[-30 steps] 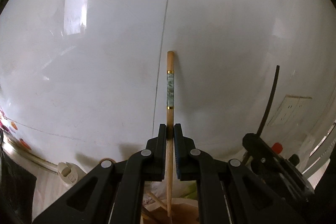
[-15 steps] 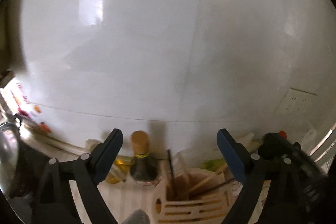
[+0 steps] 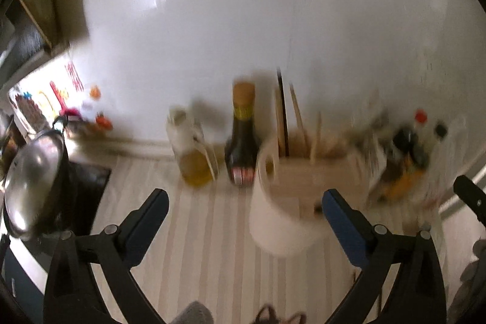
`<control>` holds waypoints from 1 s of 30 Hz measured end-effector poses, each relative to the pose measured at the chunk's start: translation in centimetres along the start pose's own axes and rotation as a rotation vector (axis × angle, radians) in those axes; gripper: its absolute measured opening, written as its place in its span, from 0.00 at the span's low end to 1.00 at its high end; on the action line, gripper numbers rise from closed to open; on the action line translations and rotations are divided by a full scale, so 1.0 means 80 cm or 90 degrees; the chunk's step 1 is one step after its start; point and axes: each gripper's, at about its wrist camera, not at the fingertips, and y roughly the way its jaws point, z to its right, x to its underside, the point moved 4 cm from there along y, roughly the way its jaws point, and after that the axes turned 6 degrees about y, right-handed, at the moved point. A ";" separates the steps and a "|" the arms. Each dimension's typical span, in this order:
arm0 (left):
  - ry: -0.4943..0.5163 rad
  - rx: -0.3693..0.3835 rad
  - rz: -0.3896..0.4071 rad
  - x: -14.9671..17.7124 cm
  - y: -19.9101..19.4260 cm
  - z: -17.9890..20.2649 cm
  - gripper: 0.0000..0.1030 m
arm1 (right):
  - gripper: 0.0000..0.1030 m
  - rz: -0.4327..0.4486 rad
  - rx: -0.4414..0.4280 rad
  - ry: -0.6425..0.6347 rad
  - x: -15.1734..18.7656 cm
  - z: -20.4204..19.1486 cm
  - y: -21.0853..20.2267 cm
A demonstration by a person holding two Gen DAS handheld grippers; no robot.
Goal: Organize utensils
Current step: 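Withdraw both open tools from the holder back over the mat, then grasp a plain wooden chopstick with the left tool while the right tool grasps another wooden chopstick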
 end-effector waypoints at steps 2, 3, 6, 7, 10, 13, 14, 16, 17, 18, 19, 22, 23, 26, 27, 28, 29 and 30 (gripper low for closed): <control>0.021 0.008 -0.025 0.024 0.007 0.016 1.00 | 0.99 -0.007 0.033 0.003 0.023 0.017 -0.004; 0.031 0.009 -0.035 0.037 0.006 0.025 1.00 | 0.99 -0.016 0.049 0.001 0.036 0.026 -0.005; 0.057 0.018 -0.072 0.072 0.018 0.052 1.00 | 0.99 -0.052 0.100 0.005 0.065 0.063 -0.008; 0.063 0.019 -0.086 0.082 0.023 0.060 1.00 | 0.99 -0.068 0.119 0.010 0.079 0.078 -0.008; 0.080 0.023 -0.134 0.112 0.046 0.087 1.00 | 0.88 -0.121 0.151 0.021 0.108 0.110 0.000; 0.105 0.038 -0.190 0.149 0.075 0.121 1.00 | 0.60 -0.197 0.172 0.035 0.146 0.144 0.018; 0.114 0.042 -0.201 0.157 0.081 0.131 1.00 | 0.52 -0.217 0.177 0.038 0.158 0.154 0.024; 0.134 0.049 -0.232 0.181 0.097 0.155 1.00 | 0.45 -0.259 0.187 0.043 0.180 0.172 0.037; 0.140 0.054 -0.244 0.191 0.104 0.163 0.99 | 0.39 -0.276 0.188 0.046 0.191 0.182 0.044; 0.144 0.059 -0.255 0.200 0.109 0.171 0.99 | 0.37 -0.295 0.189 0.045 0.201 0.187 0.050; 0.150 0.061 -0.268 0.209 0.115 0.179 0.98 | 0.37 -0.311 0.191 0.046 0.212 0.194 0.056; 0.155 0.072 -0.303 0.230 0.127 0.197 0.88 | 0.37 -0.348 0.188 0.036 0.237 0.202 0.072; 0.157 0.080 -0.313 0.236 0.130 0.203 0.86 | 0.37 -0.363 0.189 0.030 0.247 0.205 0.079; 0.161 0.101 -0.325 0.245 0.133 0.220 0.85 | 0.36 -0.392 0.194 0.014 0.268 0.210 0.092; 0.164 0.106 -0.328 0.248 0.132 0.226 0.85 | 0.32 -0.397 0.195 0.013 0.271 0.209 0.092; 0.169 0.110 -0.329 0.250 0.132 0.232 0.85 | 0.22 -0.405 0.202 0.006 0.278 0.212 0.093; 0.177 0.114 -0.329 0.254 0.132 0.240 0.85 | 0.14 -0.397 0.210 -0.004 0.280 0.215 0.090; 0.182 0.114 -0.331 0.257 0.132 0.245 0.85 | 0.13 -0.396 0.211 -0.006 0.280 0.217 0.088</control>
